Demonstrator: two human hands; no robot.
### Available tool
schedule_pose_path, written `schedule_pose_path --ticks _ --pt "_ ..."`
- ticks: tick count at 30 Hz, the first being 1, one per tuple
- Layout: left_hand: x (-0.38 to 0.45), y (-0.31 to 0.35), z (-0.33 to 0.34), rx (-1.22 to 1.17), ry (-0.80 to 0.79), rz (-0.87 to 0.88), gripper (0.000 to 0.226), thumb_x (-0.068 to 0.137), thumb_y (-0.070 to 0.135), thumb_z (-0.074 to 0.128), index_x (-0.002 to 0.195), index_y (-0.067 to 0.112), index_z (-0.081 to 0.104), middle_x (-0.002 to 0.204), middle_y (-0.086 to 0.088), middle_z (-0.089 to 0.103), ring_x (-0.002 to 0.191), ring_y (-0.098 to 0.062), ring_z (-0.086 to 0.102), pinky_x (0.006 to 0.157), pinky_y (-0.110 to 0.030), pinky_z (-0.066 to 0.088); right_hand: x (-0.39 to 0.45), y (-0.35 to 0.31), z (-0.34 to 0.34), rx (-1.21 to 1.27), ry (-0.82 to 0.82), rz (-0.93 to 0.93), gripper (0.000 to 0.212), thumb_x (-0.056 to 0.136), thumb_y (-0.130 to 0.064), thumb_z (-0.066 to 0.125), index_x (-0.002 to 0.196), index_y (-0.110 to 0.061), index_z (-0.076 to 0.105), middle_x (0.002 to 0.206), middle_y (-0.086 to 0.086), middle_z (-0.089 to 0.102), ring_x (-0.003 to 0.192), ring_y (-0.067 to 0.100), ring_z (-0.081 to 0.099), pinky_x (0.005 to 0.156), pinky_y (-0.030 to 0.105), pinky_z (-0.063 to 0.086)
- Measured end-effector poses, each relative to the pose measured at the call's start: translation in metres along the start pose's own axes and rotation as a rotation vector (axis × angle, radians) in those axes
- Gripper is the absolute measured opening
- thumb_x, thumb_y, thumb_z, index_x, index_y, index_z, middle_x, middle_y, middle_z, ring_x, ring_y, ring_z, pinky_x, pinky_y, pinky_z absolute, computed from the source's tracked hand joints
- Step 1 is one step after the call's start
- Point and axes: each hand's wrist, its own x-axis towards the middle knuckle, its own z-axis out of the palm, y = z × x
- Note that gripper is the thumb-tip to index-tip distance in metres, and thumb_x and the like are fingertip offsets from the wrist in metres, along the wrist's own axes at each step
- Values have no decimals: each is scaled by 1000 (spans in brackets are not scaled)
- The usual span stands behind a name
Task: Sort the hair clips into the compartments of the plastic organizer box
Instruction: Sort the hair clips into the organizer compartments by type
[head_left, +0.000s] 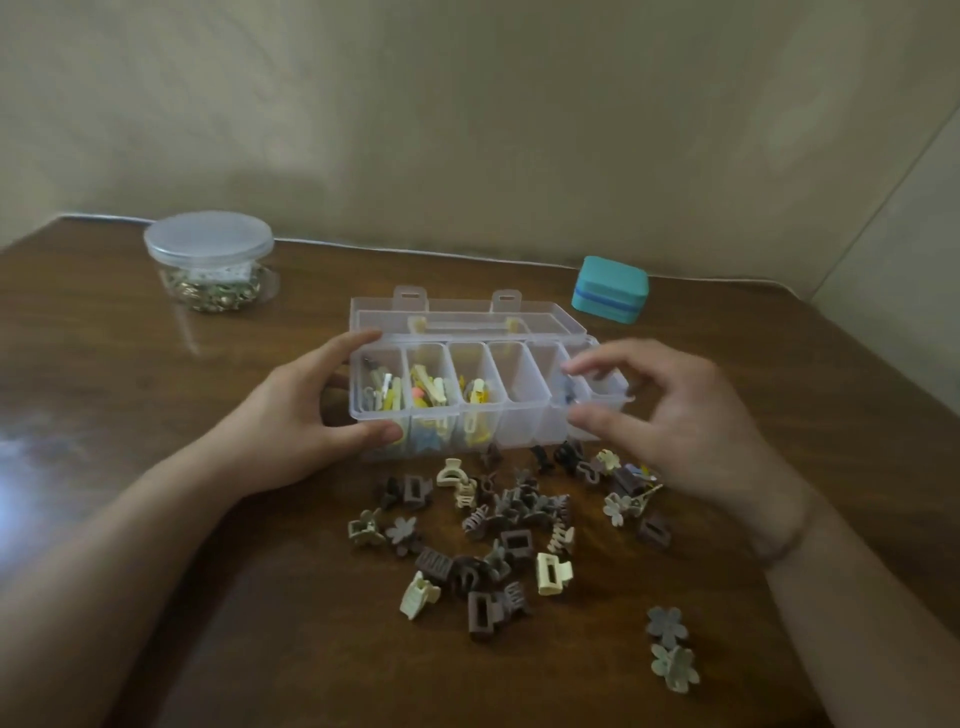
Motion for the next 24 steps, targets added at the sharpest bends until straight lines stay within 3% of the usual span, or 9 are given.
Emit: schedule_pose_path --ticks 4,7,12,14,16,19,22,24 --pt "-2 4 -1 3 -2 1 100 59 70 74 147 47 33 130 19 58 116 10 54 103 -31 47 53 -6 34 12 -148 -31 28 82 -41 70 109 -39 64 112 -27 61 107 -14 50 82 13 38" --pt "-2 6 -2 0 -12 5 102 59 71 73 149 44 32 132 17 57 119 6 55 105 -36 47 62 5 46 -41 -224 -7 28 86 -44 66 113 -36 65 124 -18 60 120 -3 49 98 26 41" --pt "0 6 -3 9 -21 7 103 59 72 72 149 44 31 138 14 55 118 6 55 105 -38 48 48 34 10 -18 46 44 20 81 -46 64 100 -40 68 109 -20 67 100 1 59 80 27 49" --pt "0 6 -2 14 -19 9 103 59 72 71 149 44 31 137 15 55 117 6 55 104 -38 48 34 52 -8 -45 134 80 17 81 -36 68 97 -42 69 100 -20 69 92 3 62 74 28 52" --pt "1 5 -2 13 -18 9 103 58 72 71 149 45 31 134 18 54 117 6 55 104 -38 48 15 68 -18 -67 173 114 25 81 -24 72 89 -47 68 92 -24 68 82 0 64 67 19 52" --pt "1 4 -2 20 -19 7 102 58 72 71 149 47 31 134 20 51 119 3 54 105 -39 48 -18 88 -20 -100 45 195 35 80 -17 74 88 -51 66 96 -29 65 88 -4 62 68 15 50" --pt "1 4 -1 19 -12 8 101 58 71 72 148 48 31 141 14 52 121 0 54 104 -39 48 -40 95 -15 -121 -147 181 23 80 -28 72 92 -47 68 108 -30 62 108 -6 54 85 19 43" --pt "1 4 -1 17 -14 8 101 59 70 72 148 49 30 143 14 50 122 1 53 103 -37 48 -45 97 -12 -185 -181 161 14 81 -34 71 88 -46 68 104 -28 61 110 -5 50 86 20 41"
